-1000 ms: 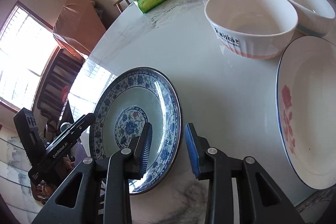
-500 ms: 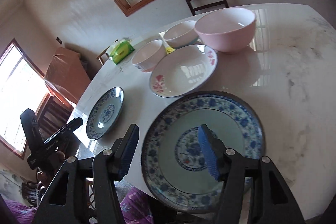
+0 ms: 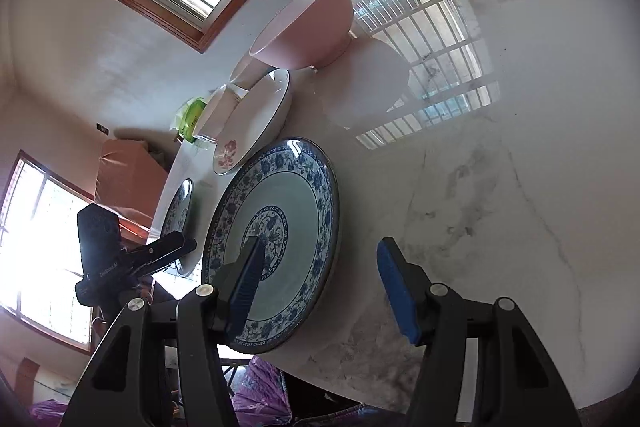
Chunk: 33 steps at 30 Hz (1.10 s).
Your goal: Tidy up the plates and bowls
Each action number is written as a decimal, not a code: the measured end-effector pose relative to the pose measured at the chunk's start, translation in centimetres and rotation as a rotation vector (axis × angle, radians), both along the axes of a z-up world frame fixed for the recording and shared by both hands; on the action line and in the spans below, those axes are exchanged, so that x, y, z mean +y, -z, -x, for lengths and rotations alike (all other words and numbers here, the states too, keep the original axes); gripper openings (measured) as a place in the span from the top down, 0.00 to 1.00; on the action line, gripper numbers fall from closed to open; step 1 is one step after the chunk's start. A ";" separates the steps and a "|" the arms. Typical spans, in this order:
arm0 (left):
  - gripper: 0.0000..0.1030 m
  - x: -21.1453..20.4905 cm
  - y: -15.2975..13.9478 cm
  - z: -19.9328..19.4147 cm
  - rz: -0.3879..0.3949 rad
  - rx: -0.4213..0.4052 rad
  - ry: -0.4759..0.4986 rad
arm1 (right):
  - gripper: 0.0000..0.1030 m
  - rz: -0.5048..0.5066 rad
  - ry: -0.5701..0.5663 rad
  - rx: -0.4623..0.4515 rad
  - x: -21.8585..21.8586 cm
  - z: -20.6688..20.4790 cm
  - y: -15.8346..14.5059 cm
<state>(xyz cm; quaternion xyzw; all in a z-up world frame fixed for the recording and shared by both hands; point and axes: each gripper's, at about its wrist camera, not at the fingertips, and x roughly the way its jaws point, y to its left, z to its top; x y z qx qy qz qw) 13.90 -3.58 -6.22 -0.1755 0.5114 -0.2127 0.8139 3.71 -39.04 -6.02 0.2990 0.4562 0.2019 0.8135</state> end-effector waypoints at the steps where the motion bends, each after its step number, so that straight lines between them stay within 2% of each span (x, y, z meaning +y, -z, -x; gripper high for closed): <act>1: 0.24 -0.1 0.3 -0.2 0.003 0.010 0.001 | 0.45 -0.006 -0.006 0.002 0.1 -0.1 0.2; 4: 0.24 0.4 1.4 -0.6 0.077 0.070 -0.008 | 0.45 -0.030 -0.026 0.013 0.2 -0.4 0.7; 5: 0.24 0.5 1.4 -0.6 0.098 0.061 -0.013 | 0.45 -0.031 -0.032 0.019 0.4 -0.6 0.9; 8: 0.24 0.1 1.2 -0.6 0.067 0.066 -0.004 | 0.45 -0.046 -0.050 0.031 0.9 -1.1 1.5; 12: 0.26 -1.1 1.2 -0.4 0.057 0.064 0.049 | 0.53 -0.051 -0.072 0.036 1.7 -1.5 2.0; 13: 0.35 -1.4 1.3 -0.4 0.063 0.074 0.060 | 0.53 -0.055 -0.076 0.037 1.8 -1.6 2.1; 14: 0.50 -1.7 1.5 -0.4 0.070 0.086 0.076 | 0.55 -0.062 -0.078 0.038 1.8 -1.6 2.3; 15: 0.58 -2.1 1.7 -0.4 0.072 0.103 0.100 | 0.58 -0.067 -0.080 0.040 1.9 -1.6 2.4; 17: 0.77 -2.4 1.8 -0.3 0.029 0.085 0.095 | 0.64 -0.073 -0.087 0.044 2.1 -1.7 2.6; 18: 0.83 -2.4 1.8 -0.3 0.000 0.078 0.087 | 0.66 -0.070 -0.086 0.045 2.2 -1.7 2.7; 20: 0.86 -1.8 2.0 -0.2 0.031 0.090 0.073 | 0.71 -0.049 -0.072 0.031 2.0 -1.6 2.7; 24: 0.85 -1.6 1.6 0.5 0.003 0.048 0.060 | 0.86 -0.059 -0.067 0.037 1.7 -1.3 3.3; 33: 0.86 -0.8 -1.5 2.5 -0.023 -0.064 0.026 | 0.85 -0.067 -0.065 0.009 2.2 -0.7 2.5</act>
